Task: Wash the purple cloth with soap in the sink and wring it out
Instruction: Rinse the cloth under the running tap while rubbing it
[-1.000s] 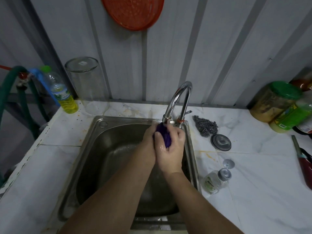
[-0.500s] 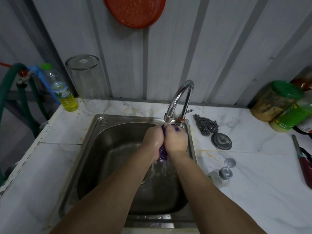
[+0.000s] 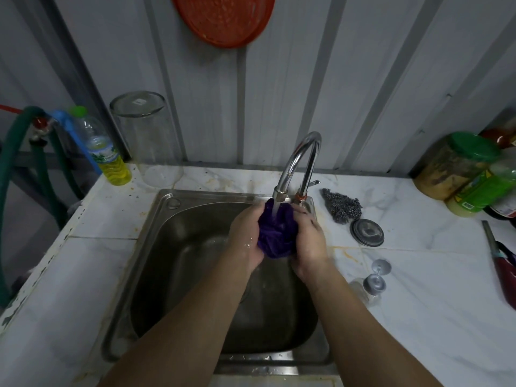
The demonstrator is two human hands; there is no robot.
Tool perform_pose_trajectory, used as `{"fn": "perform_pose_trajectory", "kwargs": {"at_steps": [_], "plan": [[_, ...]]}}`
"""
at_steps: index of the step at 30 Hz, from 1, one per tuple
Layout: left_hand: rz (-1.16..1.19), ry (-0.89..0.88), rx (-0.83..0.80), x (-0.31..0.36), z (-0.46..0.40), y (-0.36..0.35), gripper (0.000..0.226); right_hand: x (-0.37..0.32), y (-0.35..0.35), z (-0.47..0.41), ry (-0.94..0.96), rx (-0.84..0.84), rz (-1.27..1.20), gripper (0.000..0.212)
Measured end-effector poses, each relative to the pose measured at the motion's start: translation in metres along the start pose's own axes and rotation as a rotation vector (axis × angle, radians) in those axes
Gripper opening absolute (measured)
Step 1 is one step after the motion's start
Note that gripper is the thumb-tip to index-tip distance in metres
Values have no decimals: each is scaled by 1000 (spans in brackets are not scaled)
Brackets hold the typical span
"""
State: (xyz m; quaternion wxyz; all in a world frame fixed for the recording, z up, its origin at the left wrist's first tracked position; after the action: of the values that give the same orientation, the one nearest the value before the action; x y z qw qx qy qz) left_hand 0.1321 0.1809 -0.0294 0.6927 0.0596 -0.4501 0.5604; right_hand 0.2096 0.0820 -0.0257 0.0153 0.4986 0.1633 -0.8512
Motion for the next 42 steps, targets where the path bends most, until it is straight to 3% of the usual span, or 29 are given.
{"fn": "perform_pose_trajectory", "kwargs": {"at_steps": [5,9,12,18,23,25,28,31,33,36,38,42], "plan": [[25,56,21,0,0,-4,36,10,-14,27,199,-114,140,34],[1,48,61,5,3,-6,35,-10,-18,30,424,-107,280,14],[34,57,120,6,6,-9,31,-16,-18,24,453,-69,328,12],[-47,-28,251,3,5,-9,23,-18,-11,5,271,174,401,43],[-45,-97,284,6,6,-7,20,8,-13,-10,-94,217,169,25],[-29,-73,281,5,4,-6,21,13,-11,-9,-139,203,66,20],[15,2,323,13,5,-1,39,5,-11,7,125,107,37,9],[0,14,346,25,3,6,48,-14,-14,59,696,-25,292,29],[-40,61,312,22,3,7,40,-11,-21,78,881,-82,431,37],[-43,140,130,6,8,-6,21,-26,-25,71,941,-13,499,31],[-11,150,68,-1,10,-14,28,-39,-28,56,914,33,517,30],[73,147,22,-5,16,-26,21,-40,-34,18,612,50,477,23]]}}
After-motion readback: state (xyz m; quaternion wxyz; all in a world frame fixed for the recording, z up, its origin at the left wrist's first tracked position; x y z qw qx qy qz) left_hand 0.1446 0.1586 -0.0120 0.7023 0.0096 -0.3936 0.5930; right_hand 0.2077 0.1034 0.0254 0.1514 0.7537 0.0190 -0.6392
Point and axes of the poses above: each hand's wrist, its own z-axis away from the middle knuckle, its own y-axis out of the back of the hand, x = y × z, the point moved 8 cm from there along -z, towards the middle knuckle, and after that the axes turned 7 degrees about x, right-handed, at the moved point
